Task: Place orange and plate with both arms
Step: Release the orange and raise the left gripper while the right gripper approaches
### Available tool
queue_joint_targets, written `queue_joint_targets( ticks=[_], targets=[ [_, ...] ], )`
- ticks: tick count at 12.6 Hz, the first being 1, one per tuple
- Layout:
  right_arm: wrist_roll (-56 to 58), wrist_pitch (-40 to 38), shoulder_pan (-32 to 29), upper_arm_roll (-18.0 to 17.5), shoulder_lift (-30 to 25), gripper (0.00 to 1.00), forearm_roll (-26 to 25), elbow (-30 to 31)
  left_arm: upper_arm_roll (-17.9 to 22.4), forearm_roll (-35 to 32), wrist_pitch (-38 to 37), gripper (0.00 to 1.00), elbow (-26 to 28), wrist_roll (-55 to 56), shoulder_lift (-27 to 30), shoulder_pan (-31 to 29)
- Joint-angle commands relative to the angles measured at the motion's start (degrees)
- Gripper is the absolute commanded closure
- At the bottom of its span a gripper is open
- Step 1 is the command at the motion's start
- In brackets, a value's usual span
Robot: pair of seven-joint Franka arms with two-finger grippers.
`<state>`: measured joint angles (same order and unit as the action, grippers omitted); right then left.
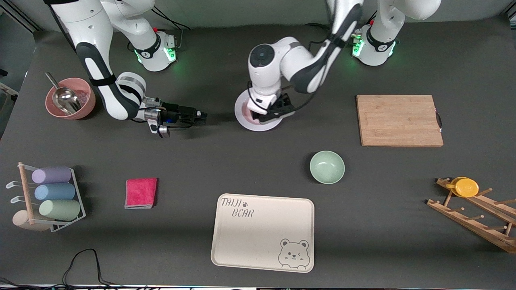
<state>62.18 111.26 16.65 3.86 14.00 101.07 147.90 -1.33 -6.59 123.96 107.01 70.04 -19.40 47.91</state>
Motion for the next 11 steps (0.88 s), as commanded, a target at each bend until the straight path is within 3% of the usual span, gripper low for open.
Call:
queue_joint_targets(
  ticks=[1,4,8,11],
  targets=[
    [3.99,0.53,3.38,0.19,1.98,0.00,4.39,-0.15,0.97,-3.43,-7.13,0.00,0.74,-11.18,10.22,-6.05],
    [10.66,0.36,7.06,0.19,6.02,0.00,9.22,-1.03,0.97,-1.16,-14.51,0.00,0.56,-36.48,18.41,-19.31],
    [14.10,0.27,10.75,0.01,9.02,0.00,14.67,-1.20,1.24,3.60,-24.96,0.00,-4.60,-56.18,21.86,-35.04],
    [15.60,0.10,14.80,0.10,10.43,0.00,19.15,-1.82,1.50,3.43,-28.86,0.00,-5.85,-63.86,24.49,-40.69]
  ],
)
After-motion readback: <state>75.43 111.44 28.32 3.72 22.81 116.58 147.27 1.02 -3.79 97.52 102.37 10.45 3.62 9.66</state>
